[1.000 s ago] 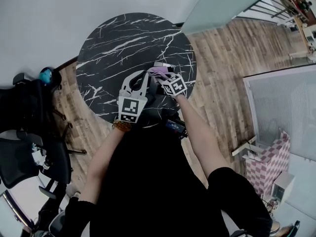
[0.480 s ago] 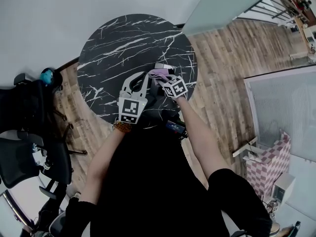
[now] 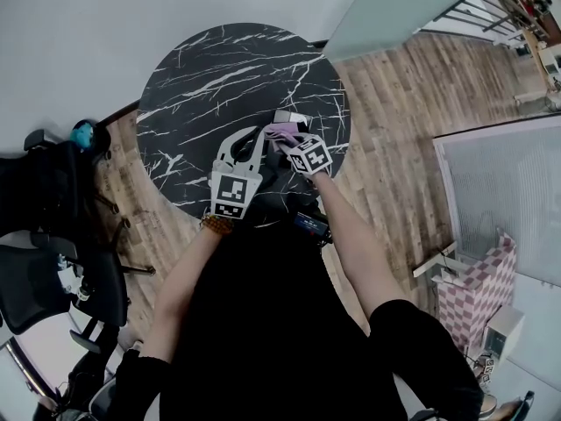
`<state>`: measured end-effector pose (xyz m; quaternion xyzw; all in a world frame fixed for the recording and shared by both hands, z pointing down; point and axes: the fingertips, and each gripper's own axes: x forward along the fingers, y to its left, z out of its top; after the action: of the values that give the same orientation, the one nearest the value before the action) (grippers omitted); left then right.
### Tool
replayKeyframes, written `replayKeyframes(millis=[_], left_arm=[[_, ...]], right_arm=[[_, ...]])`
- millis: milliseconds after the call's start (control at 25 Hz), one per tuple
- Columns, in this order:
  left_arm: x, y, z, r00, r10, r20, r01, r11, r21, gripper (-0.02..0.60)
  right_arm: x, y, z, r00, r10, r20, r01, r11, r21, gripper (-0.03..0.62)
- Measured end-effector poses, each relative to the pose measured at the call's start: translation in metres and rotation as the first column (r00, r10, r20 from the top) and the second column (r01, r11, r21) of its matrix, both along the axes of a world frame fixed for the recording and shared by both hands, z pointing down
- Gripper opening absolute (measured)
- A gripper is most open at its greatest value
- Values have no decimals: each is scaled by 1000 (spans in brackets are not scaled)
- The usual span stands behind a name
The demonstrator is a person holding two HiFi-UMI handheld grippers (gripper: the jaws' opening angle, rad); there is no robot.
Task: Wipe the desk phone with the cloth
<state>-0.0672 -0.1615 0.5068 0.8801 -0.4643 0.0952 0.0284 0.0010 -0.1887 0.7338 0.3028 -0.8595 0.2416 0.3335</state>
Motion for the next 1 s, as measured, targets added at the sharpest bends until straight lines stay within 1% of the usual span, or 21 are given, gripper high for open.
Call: replayKeyframes(millis=[200, 600, 1000], left_arm=[[4, 1, 2, 1000, 13, 5, -13, 1000, -4, 20], [1, 2, 3, 1000, 8, 4, -8, 1000, -10, 20], [3, 5, 6, 1000, 11, 5, -11, 1000, -20, 19]], right_arm=[[-1, 5, 2, 1000, -12, -6, 11, 1000, -5, 75], [-4, 13, 6, 999, -34, -14, 34, 999, -14, 75], [-6, 19, 10, 999, -42, 6, 43, 999, -34, 74]])
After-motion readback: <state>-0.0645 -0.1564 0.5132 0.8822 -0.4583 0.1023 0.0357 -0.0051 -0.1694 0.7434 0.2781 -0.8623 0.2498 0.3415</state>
